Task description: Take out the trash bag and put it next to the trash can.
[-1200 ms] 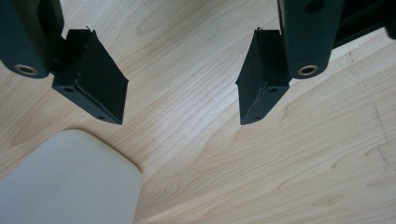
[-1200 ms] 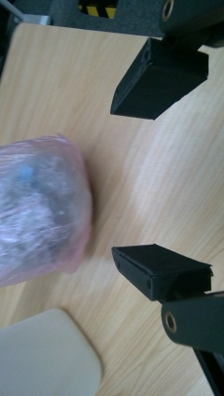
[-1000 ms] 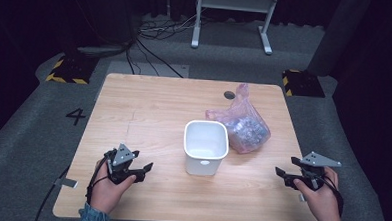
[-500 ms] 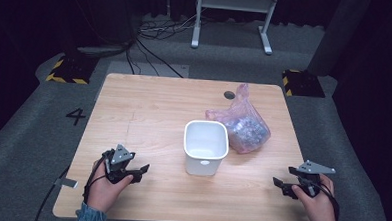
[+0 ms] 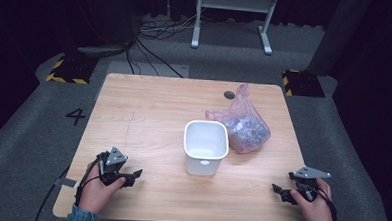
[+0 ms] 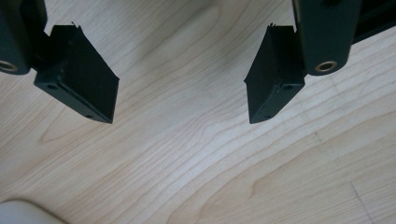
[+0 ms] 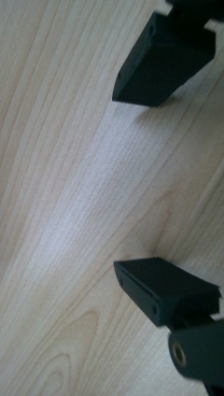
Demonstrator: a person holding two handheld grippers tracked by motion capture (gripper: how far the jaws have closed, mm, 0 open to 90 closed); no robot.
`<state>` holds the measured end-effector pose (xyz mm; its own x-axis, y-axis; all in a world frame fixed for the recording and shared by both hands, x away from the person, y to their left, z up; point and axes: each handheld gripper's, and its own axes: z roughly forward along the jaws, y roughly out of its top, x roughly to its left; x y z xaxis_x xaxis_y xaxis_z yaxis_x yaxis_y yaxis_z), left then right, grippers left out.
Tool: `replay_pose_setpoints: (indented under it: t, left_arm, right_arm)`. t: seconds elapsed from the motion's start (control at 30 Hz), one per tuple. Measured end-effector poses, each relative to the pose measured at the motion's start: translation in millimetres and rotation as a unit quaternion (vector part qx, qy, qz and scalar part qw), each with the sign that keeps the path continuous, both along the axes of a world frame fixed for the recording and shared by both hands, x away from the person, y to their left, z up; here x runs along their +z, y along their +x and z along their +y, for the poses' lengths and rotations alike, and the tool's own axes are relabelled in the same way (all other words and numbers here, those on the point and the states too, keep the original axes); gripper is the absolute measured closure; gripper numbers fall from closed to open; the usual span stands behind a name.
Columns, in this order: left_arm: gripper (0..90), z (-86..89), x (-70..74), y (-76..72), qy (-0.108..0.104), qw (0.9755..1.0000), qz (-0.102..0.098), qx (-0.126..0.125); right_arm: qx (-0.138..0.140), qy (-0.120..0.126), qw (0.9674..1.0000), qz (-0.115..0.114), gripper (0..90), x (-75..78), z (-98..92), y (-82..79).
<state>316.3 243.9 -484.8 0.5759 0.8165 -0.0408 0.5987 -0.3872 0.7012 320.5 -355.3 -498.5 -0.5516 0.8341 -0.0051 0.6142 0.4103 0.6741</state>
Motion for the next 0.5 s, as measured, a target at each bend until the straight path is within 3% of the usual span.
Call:
replay_pose_setpoints:
  t: [0.13,0.2,0.3,0.5]
  left_arm:
    - [23.1,7.9,-6.0,1.2,0.019,0.9997,0.013,0.005]
    - [21.1,11.9,-11.1,2.5,0.041,0.9990,0.015,0.004]
    - [10.3,18.0,-20.7,4.7,0.012,0.9999,-0.007,-0.002]
    - [8.4,18.3,-21.2,4.6,0.008,0.9999,-0.006,0.003]
  right_arm:
    - [0.002,0.008,0.9999,-0.012,11.7,-2.9,-2.8,1.3]
    - [0.000,0.017,0.9996,-0.023,8.4,-6.5,-3.8,2.6]
    - [0.005,0.017,0.9996,-0.022,8.4,-6.5,-5.1,2.9]
    - [0.006,0.017,0.9996,-0.023,8.1,-6.7,-5.5,3.3]
